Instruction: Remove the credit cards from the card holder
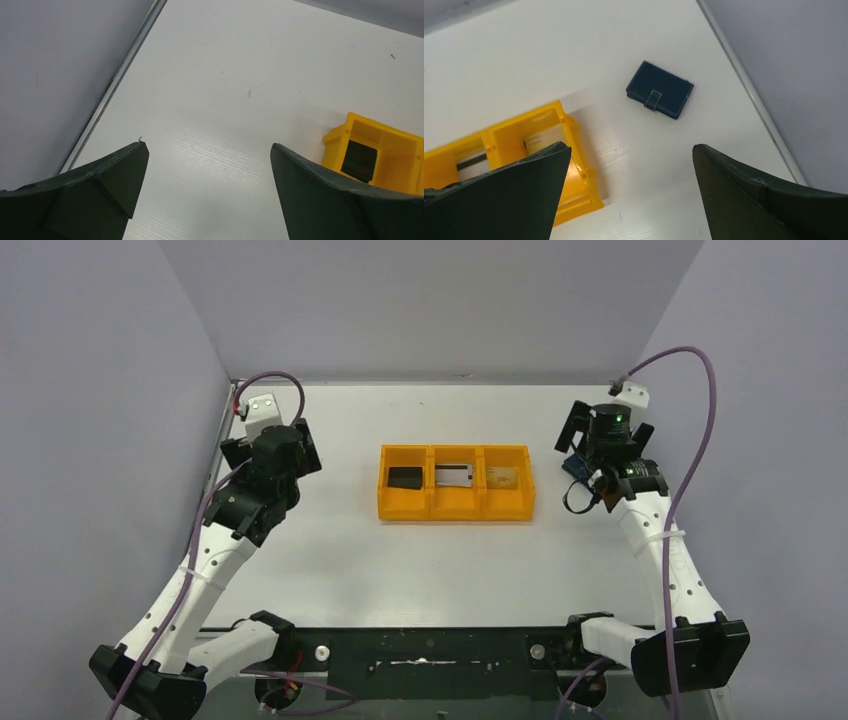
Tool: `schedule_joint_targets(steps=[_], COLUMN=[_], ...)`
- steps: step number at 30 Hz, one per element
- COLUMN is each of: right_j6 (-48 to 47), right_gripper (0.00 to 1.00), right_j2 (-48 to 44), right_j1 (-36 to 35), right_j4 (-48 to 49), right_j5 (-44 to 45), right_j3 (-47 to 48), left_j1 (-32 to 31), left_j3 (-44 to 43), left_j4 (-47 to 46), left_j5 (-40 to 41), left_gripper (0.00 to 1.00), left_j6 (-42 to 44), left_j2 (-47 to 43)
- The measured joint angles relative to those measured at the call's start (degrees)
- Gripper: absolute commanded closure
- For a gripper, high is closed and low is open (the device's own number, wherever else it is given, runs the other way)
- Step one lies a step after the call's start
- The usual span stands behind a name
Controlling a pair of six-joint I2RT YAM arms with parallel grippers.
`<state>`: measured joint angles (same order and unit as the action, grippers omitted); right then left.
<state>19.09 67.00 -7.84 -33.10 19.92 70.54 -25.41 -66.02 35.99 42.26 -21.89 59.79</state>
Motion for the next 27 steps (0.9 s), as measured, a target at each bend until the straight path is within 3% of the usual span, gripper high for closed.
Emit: schedule_joint_targets(steps=[10,20,27], right_j6=[6.56,11.50,13.07], right_gripper=[0.02,0.02,0.02], right_j2=[-5.44,-3.82,-0.15], right_j1=[8.48,12.33,12.79], right_j4=[1.79,5.22,9.53], right_j5=[-12.92,-26.51,-34.86], right_j3=[-23.04,-30.14,-31.01], left_j1=[5.55,9.46,10.29], left_j3=[12.28,18.56,18.62], left_j4=[-3.02,-5.95,-6.29], left_j5=[-4.81,-18.16,-26.56], left_gripper=[0.04,0.03,0.03], left_j6=[-3.04,-7.58,-7.93], left_j2=[-6.84,-14.82,-11.87])
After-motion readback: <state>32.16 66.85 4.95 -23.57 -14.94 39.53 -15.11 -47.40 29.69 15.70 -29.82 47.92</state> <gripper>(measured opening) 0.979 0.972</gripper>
